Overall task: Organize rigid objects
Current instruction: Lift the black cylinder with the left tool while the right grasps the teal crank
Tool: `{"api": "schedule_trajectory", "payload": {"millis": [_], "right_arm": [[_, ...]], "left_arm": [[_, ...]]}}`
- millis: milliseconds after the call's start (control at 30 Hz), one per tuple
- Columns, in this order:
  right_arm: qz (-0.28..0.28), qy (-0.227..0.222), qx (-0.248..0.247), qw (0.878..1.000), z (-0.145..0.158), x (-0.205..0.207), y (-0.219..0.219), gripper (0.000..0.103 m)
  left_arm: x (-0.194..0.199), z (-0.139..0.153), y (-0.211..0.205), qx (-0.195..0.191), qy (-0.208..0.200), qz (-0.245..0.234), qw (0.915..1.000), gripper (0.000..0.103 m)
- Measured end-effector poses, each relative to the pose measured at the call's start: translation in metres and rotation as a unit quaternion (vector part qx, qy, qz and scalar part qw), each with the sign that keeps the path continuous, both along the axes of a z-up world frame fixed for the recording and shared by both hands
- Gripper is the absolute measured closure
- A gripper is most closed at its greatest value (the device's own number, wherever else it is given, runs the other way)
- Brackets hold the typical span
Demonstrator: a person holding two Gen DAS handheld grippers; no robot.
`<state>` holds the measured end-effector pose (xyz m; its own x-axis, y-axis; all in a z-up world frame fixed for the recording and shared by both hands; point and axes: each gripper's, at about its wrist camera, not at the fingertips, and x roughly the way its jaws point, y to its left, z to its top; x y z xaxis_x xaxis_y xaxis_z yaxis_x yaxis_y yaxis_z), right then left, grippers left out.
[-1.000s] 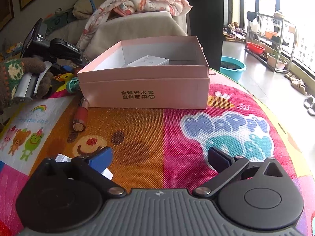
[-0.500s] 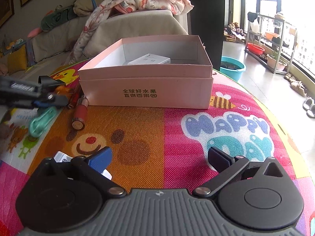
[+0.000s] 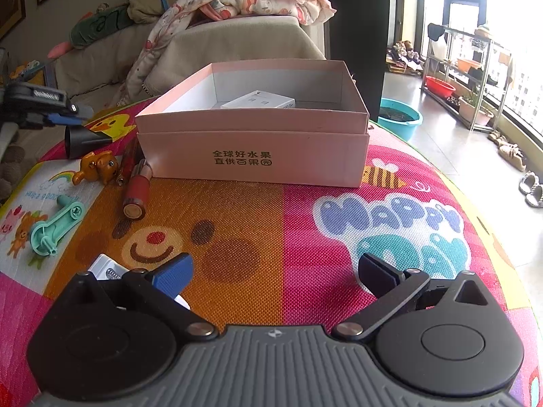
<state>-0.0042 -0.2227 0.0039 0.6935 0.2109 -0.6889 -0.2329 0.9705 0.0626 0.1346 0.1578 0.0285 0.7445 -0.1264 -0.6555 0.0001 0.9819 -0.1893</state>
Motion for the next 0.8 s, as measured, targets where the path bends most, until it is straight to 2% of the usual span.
{"api": "schedule_trajectory", "payload": {"millis": [133,233,367,467,600,700,767,800], "right_arm": [[0.0,0.0,0.0,1.0,0.0,0.0,0.0,0.0],[0.001,0.0,0.002,1.0,0.0,0.0,0.0,0.0],[0.01,-0.004,0.015,1.0,0.002,-0.001,-0.003,0.0],[0.022,-0.025,0.011,0.999,0.01,-0.011,-0.002,0.0],[0.107,-0.045,0.006,0.993,0.029,-0.037,0.017,0.0],[0.18,-0.019,0.0,0.983,0.028,-0.053,0.042,0.0],[0.214,-0.013,-0.033,0.976,0.02,-0.06,0.057,0.0],[0.219,-0.026,-0.06,0.973,0.017,-0.063,0.063,0.001]], "left_arm": [[-0.014,-0.009,-0.008,-0.033,0.014,-0.02,0.9992,0.055],[-0.04,-0.01,-0.028,-0.026,0.015,-0.049,0.9983,0.054],[-0.076,-0.011,-0.05,-0.035,0.019,-0.081,0.9959,0.053],[-0.1,-0.015,-0.065,-0.036,0.027,-0.114,0.9925,0.052],[-0.127,-0.018,-0.083,-0.03,0.024,-0.13,0.9908,0.05],[-0.137,-0.019,-0.086,-0.052,0.025,-0.131,0.9898,0.05],[-0.142,-0.017,-0.084,-0.065,0.024,-0.127,0.9895,0.05],[-0.144,-0.016,-0.082,-0.067,0.021,-0.123,0.9899,0.05]]}}
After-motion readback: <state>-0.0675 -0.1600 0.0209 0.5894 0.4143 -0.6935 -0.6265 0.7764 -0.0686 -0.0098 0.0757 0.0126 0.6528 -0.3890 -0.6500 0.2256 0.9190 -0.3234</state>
